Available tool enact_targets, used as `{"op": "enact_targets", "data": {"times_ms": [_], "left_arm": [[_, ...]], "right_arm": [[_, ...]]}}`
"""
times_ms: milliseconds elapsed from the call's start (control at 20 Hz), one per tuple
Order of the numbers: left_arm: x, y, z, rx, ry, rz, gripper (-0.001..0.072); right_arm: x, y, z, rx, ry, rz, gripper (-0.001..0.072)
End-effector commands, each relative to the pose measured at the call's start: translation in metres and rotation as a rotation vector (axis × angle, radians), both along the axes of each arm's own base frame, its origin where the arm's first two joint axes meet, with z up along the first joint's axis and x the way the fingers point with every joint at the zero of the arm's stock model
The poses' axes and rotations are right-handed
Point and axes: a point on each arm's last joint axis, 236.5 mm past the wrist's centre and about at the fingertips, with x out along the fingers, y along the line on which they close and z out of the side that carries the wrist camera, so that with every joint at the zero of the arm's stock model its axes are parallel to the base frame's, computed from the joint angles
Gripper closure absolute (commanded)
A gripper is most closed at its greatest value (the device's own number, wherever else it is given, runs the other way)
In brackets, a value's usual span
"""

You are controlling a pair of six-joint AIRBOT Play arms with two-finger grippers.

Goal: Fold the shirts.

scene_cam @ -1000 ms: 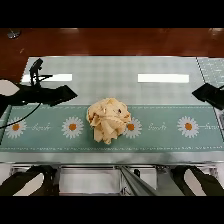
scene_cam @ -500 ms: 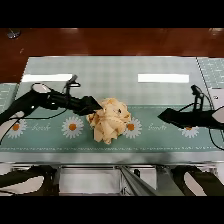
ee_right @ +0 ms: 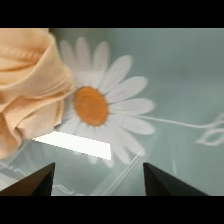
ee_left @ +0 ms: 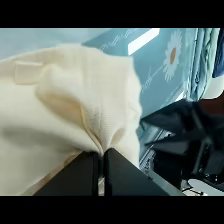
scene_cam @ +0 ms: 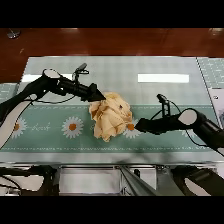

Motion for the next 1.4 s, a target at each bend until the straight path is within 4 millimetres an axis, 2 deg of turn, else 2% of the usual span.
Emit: {"op": "enact_targets", "data": {"times_ms": [0, 200, 500, 550, 600, 650, 700, 800, 850, 900, 950, 1000, 1050, 1100, 1150, 1200, 1250, 1350], "left_arm": [[0.024, 0.014, 0.016, -0.012, -0.041, 0.033, 0.0672], [0.028, 0.021, 0.016, -0.012, -0.040, 0.050, 0.0672], [0.028, 0.021, 0.015, -0.012, -0.039, 0.049, 0.0672], [0.028, 0.021, 0.015, -0.012, -0.039, 0.049, 0.0672], [0.028, 0.021, 0.016, -0.012, -0.040, 0.048, 0.0672], [0.028, 0.021, 0.016, -0.013, -0.040, 0.049, 0.0672], [0.029, 0.021, 0.018, -0.015, -0.045, 0.051, 0.0672], [0.036, 0.027, 0.039, -0.030, -0.092, 0.070, 0.0672], [0.045, 0.034, 0.061, -0.050, -0.141, 0.095, 0.0673], [0.055, 0.040, 0.090, -0.082, -0.202, 0.130, 0.0672], [0.069, 0.049, 0.130, -0.125, -0.294, 0.181, 0.0672], [0.081, 0.057, 0.175, -0.175, -0.400, 0.232, 0.0672], [0.088, 0.064, 0.227, -0.232, -0.512, 0.282, 0.0672], [0.088, 0.071, 0.274, -0.258, -0.624, 0.308, 0.0672], [0.081, 0.077, 0.321, -0.266, -0.744, 0.325, 0.0673], [0.070, 0.082, 0.360, -0.260, -0.852, 0.333, 0.0673], [0.054, 0.089, 0.396, -0.234, -0.961, 0.341, 0.0673], [0.019, 0.106, 0.448, -0.136, -1.136, 0.382, 0.0673]], "right_arm": [[-0.008, 0.044, -0.007, 0.083, 0.036, 0.008, 0.0090], [-0.010, 0.086, -0.010, 0.164, 0.067, 0.044, 0.0091], [0.012, 0.131, -0.020, 0.179, 0.078, 0.073, 0.0107], [0.018, 0.135, -0.022, 0.178, 0.076, 0.077, 0.0205], [0.022, 0.139, -0.022, 0.180, 0.077, 0.078, 0.0362], [0.025, 0.143, -0.020, 0.184, 0.068, 0.096, 0.0575], [0.029, 0.146, -0.014, 0.190, 0.030, 0.134, 0.0694], [0.042, 0.140, 0.012, 0.178, -0.042, 0.215, 0.0695], [0.056, 0.130, 0.031, 0.154, -0.095, 0.235, 0.0695], [0.079, 0.115, 0.061, 0.119, -0.174, 0.233, 0.0695], [0.108, 0.096, 0.101, 0.080, -0.277, 0.212, 0.0695], [0.136, 0.076, 0.146, 0.051, -0.381, 0.179, 0.0696], [0.160, 0.058, 0.204, 0.036, -0.500, 0.144, 0.0696], [0.172, 0.044, 0.259, 0.033, -0.607, 0.128, 0.0696], [0.174, 0.031, 0.317, 0.026, -0.718, 0.126, 0.0696], [0.167, 0.020, 0.364, 0.002, -0.811, 0.135, 0.0695], [0.152, 0.008, 0.407, -0.040, -0.897, 0.150, 0.0696], [0.112, -0.013, 0.464, -0.105, -1.016, 0.176, 0.0696]]}}
